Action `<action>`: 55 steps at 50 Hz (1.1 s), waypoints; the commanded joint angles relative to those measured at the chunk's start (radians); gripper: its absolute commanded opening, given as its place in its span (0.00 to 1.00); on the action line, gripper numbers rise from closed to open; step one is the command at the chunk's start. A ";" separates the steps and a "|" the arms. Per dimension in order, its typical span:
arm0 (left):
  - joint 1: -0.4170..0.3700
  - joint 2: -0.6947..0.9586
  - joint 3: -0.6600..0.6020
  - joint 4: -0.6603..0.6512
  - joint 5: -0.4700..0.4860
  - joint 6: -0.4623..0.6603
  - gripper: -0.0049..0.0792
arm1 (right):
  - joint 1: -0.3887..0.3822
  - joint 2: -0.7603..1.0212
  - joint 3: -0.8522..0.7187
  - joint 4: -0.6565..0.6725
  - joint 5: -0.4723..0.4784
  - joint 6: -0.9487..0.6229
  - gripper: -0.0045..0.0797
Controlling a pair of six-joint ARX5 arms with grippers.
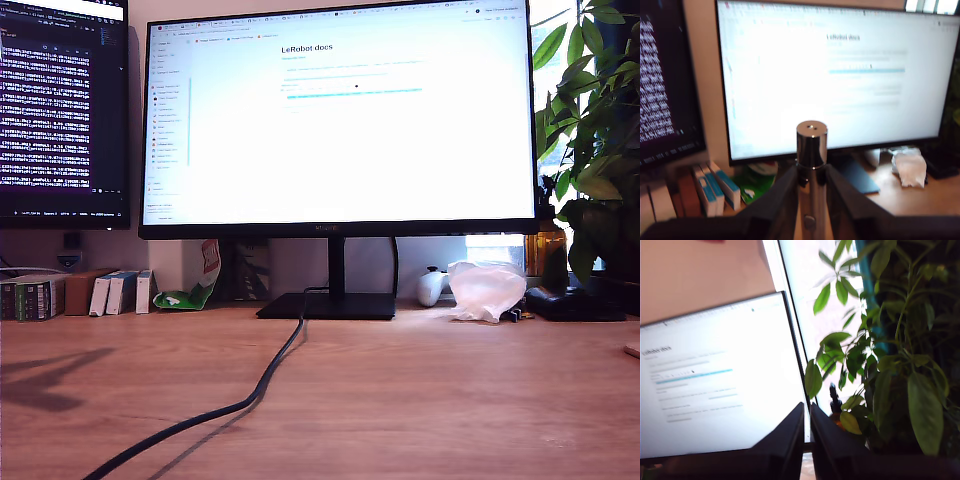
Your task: Pick the metallic laser pointer with your right arm, pass it to your left arm, then place it down to the left side of the table
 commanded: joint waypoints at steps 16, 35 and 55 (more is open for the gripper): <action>-0.089 -0.021 -0.220 0.406 -0.064 0.006 0.04 | 0.009 -0.138 -0.262 0.217 -0.023 -0.024 0.08; -0.219 -0.019 -0.428 0.738 -0.245 0.016 0.04 | 0.010 -0.165 -0.435 0.450 -0.044 -0.040 0.07; -0.301 0.004 -0.551 0.885 -0.310 0.089 0.04 | 0.010 -0.218 -0.565 0.601 -0.055 -0.059 0.07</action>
